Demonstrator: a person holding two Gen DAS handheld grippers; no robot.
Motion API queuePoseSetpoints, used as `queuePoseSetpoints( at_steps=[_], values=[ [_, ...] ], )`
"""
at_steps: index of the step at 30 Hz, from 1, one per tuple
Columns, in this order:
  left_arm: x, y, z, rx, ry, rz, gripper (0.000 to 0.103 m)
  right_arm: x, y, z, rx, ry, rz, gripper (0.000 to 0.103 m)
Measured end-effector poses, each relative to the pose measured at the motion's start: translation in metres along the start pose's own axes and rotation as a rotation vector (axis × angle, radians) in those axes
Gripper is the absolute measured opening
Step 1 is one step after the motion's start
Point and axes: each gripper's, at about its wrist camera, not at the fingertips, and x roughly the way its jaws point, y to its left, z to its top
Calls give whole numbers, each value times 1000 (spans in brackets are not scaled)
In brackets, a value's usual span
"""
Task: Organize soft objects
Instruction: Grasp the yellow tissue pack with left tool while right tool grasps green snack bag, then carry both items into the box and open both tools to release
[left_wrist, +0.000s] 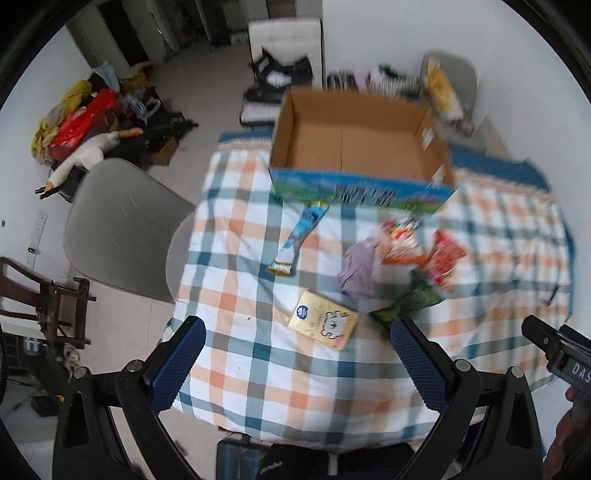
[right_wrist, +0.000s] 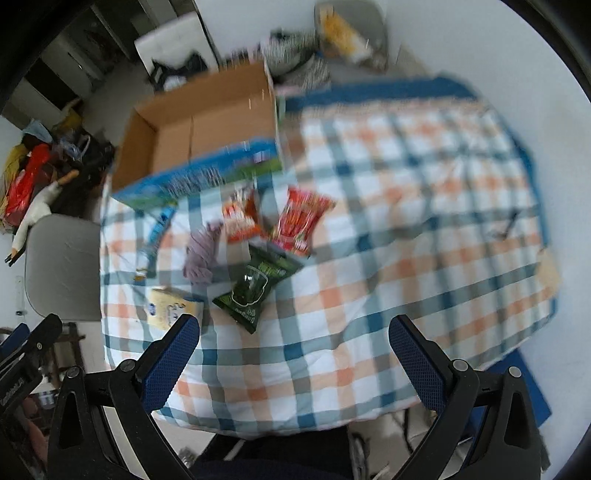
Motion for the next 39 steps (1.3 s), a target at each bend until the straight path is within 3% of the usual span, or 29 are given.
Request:
queuePoseSetpoints(
  at_steps=[2, 7, 11, 15, 17, 19, 21, 23, 25, 28, 30, 32, 34, 39],
  values=[
    [38, 5, -3, -17, 84, 14, 103, 46, -2, 13, 28, 76, 8, 103],
    [131, 24, -9, -207, 317, -86, 103, 142, 0, 33, 105, 193, 43, 100],
    [181, 37, -19, -389, 429, -168, 103, 192, 6, 32, 173, 265, 81, 99],
    [226, 42, -27, -531, 526, -205, 103, 233, 14, 29, 256, 348, 130, 94],
    [245, 41, -33, -585, 564, -222, 103, 249, 20, 29, 280, 380, 147, 88],
    [256, 38, -37, -604, 567, -204, 97, 259, 28, 25, 280, 399, 154, 66],
    [261, 32, -39, -577, 553, -197, 82, 267, 36, 25, 261, 415, 158, 51],
    [260, 23, -42, -517, 528, -186, 81, 269, 46, 26, 187, 424, 131, 46],
    [246, 7, -42, -375, 491, -140, 80, 265, 54, 26, 100, 420, 95, 39],
    [225, -30, -45, -86, 408, -14, 79, 259, 70, 25, -78, 412, 5, 38],
    [223, -53, -52, 51, 378, 37, 79, 265, 81, 25, -172, 399, -51, 38],
    [230, -68, -56, 91, 381, 39, 79, 280, 93, 25, -219, 403, -68, 39],
    [243, -78, -62, 88, 435, 22, 79, 291, 102, 23, -233, 404, -70, 43],
    [241, -73, -79, -46, 453, -60, 79, 296, 97, 23, -179, 367, -24, 55]
  ],
)
